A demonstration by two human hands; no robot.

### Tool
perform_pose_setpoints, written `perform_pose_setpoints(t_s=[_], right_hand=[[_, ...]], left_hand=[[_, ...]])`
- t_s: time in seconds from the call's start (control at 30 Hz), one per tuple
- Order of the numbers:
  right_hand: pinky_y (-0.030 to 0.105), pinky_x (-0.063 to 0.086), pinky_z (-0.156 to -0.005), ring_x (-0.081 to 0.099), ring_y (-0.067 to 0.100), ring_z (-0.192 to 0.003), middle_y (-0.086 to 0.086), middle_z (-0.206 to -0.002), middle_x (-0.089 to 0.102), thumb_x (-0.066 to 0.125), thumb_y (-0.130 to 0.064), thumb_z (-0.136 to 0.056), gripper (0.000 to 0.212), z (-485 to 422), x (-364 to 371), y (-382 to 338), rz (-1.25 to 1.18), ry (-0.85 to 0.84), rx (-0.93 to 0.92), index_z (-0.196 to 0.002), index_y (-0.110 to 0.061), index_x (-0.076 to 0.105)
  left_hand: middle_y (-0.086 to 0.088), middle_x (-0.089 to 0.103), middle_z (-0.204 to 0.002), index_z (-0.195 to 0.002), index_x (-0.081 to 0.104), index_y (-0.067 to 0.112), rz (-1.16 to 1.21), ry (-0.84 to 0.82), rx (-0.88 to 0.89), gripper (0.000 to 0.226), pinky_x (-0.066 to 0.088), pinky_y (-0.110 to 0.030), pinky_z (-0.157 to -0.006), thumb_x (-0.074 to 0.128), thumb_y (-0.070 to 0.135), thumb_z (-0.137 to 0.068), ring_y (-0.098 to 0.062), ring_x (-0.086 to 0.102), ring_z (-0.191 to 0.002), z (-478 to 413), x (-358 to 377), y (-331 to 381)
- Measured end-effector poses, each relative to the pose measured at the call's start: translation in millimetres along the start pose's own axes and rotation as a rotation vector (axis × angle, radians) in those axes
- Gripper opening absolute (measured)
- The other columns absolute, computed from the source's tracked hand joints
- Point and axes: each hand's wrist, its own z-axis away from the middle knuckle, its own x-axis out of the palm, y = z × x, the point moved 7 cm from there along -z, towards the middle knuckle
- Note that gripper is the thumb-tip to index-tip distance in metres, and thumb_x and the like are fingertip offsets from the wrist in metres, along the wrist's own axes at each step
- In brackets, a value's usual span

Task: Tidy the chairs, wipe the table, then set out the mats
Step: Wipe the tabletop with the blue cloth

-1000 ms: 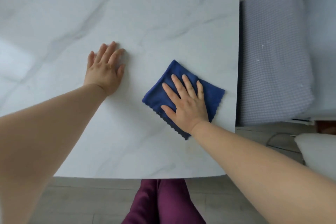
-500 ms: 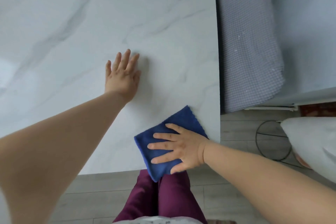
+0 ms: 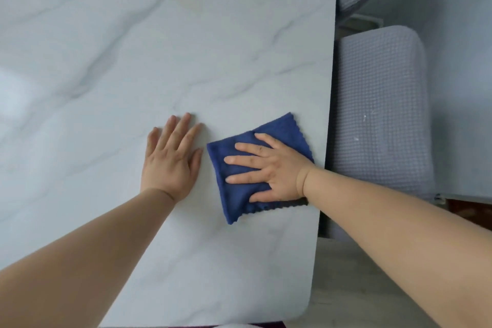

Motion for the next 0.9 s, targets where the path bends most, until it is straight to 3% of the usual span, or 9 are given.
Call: perform_pose_setpoints(t_s=[0.23, 0.37, 0.5, 0.63, 0.77, 0.9], right_hand=[[0.055, 0.011, -0.116, 0.021, 0.026, -0.146, -0.006, -0.158, 0.027, 0.036, -0.062, -0.091, 0.058, -44.8, -33.1, 129.6, 0.062, -0.032, 0.244, -0.145, -0.041, 0.035], [0.050, 0.004, -0.118, 0.006, 0.020, -0.149, -0.010, -0.162, 0.011, 0.015, -0.066, -0.090, 0.063, -53.9, -48.1, 183.5, 0.119, -0.089, 0.497, -0.150, -0.045, 0.018], [0.049, 0.001, -0.119, 0.001, 0.017, -0.149, -0.012, -0.162, 0.004, 0.015, -0.065, -0.093, 0.062, -47.1, -54.6, 208.7, 0.120, -0.043, 0.839, -0.151, -0.044, 0.010], [0.056, -0.001, -0.117, -0.003, 0.019, -0.149, -0.010, -0.162, 0.001, 0.014, -0.068, -0.092, 0.064, -19.9, -51.0, 203.8, -0.012, 0.062, 1.207, -0.151, -0.044, 0.008], [0.061, 0.003, -0.114, -0.009, 0.020, -0.149, -0.009, -0.162, -0.005, 0.012, -0.069, -0.092, 0.064, 17.1, -37.8, 156.9, -0.038, 0.017, 1.258, -0.150, -0.045, 0.003], [0.057, 0.028, -0.105, -0.009, 0.020, -0.148, -0.011, -0.162, -0.007, 0.017, -0.067, -0.093, 0.063, 47.2, -23.6, 97.5, -0.049, 0.001, 1.263, -0.150, -0.045, 0.003]], left_hand=[[-0.003, 0.034, -0.153, -0.142, 0.043, 0.018, -0.017, 0.004, 0.001, 0.052, 0.019, -0.047, -0.114, 0.031, 0.038, -0.095, -0.030, 0.029, -0.142, -3.4, -4.5, 3.1], [-0.003, 0.034, -0.153, -0.143, 0.042, 0.020, -0.024, 0.004, -0.007, 0.053, 0.019, -0.047, -0.114, 0.032, 0.039, -0.095, -0.029, 0.029, -0.142, -5.0, -3.6, 2.6], [-0.001, 0.034, -0.154, -0.144, 0.040, 0.021, -0.031, 0.015, -0.004, 0.053, 0.019, -0.047, -0.115, 0.032, 0.040, -0.095, -0.028, 0.028, -0.143, -4.5, -3.0, 2.0], [-0.001, 0.032, -0.155, -0.144, 0.039, 0.022, -0.040, 0.024, -0.005, 0.053, 0.017, -0.046, -0.116, 0.031, 0.040, -0.095, -0.027, 0.027, -0.143, -3.1, -2.1, 1.0], [-0.001, 0.033, -0.154, -0.144, 0.040, 0.021, -0.029, 0.036, 0.016, 0.054, 0.016, -0.045, -0.115, 0.030, 0.041, -0.095, -0.028, 0.027, -0.143, -3.4, -2.7, 1.9], [-0.002, 0.032, -0.155, -0.144, 0.039, 0.022, -0.039, 0.041, 0.018, 0.054, 0.016, -0.044, -0.115, 0.028, 0.041, -0.094, -0.027, 0.025, -0.144, -1.5, -1.6, 2.3]])
